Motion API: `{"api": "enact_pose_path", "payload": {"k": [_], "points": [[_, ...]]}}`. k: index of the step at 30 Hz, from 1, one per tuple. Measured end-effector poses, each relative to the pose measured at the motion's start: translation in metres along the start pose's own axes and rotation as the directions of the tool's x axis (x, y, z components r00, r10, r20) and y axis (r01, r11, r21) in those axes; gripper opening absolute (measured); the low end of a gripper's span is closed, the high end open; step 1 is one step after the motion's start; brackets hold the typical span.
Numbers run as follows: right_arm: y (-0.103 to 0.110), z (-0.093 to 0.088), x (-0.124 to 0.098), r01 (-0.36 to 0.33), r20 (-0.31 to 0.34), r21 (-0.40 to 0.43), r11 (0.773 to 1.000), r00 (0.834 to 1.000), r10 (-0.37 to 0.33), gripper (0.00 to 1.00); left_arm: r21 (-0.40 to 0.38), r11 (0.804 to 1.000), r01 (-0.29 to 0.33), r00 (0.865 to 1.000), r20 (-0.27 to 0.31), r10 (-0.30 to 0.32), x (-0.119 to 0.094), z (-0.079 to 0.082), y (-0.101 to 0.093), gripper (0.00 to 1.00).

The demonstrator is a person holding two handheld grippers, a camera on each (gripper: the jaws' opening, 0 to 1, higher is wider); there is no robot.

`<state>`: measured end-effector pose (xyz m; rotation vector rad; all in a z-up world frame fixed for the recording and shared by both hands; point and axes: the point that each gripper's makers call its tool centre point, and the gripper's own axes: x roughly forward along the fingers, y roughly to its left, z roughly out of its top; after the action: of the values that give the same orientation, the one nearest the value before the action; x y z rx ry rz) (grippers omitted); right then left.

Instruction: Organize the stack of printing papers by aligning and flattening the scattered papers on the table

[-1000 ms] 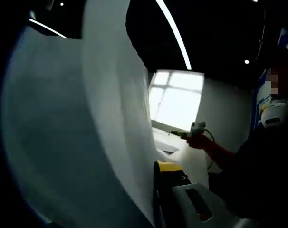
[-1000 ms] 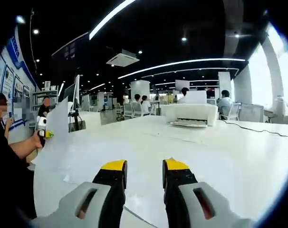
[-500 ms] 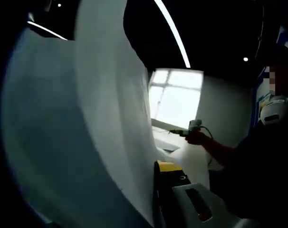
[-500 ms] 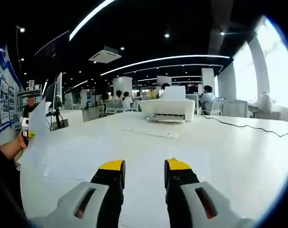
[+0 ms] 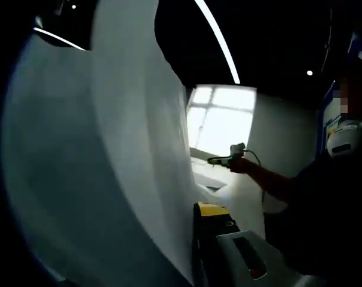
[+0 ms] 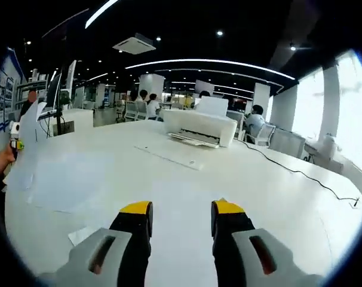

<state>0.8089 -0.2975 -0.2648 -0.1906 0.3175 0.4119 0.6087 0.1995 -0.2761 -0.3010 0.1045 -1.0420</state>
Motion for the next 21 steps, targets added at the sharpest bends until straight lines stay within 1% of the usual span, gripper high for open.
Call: {"api": "enact_pose_path", "payload": {"k": [2,6,12,16,21], "points": [[-0.002,-0.003,0.007,-0.003,-0.019,0.0,1.0,1.0,0.003,0.35,0.0,1.0,0.0,1.0,-0.003,0.0,0.0,-0.001,0.0,0.06],[-0.006,-0.007,0.019,-0.013,-0.035,0.016,1.0,0.999,0.014,0.36,-0.001,1.0,-0.002,1.0,-0.006,0.002,0.0,-0.001,0.001,0.06],[-0.014,-0.019,0.032,-0.018,-0.08,0.025,1.0,0.997,0.02,0.37,0.0,1.0,-0.006,1.0,-0.009,0.006,0.0,-0.001,0.002,0.06],[-0.019,-0.025,0.04,-0.02,-0.098,0.029,0.999,0.995,0.023,0.38,-0.004,1.0,-0.004,1.0,-0.008,0.004,-0.001,-0.001,0.003,0.06],[-0.023,-0.028,0.052,-0.022,-0.105,0.046,0.999,0.994,0.026,0.4,-0.004,1.0,-0.006,1.0,-0.009,0.006,-0.001,-0.001,0.005,0.06]]}}
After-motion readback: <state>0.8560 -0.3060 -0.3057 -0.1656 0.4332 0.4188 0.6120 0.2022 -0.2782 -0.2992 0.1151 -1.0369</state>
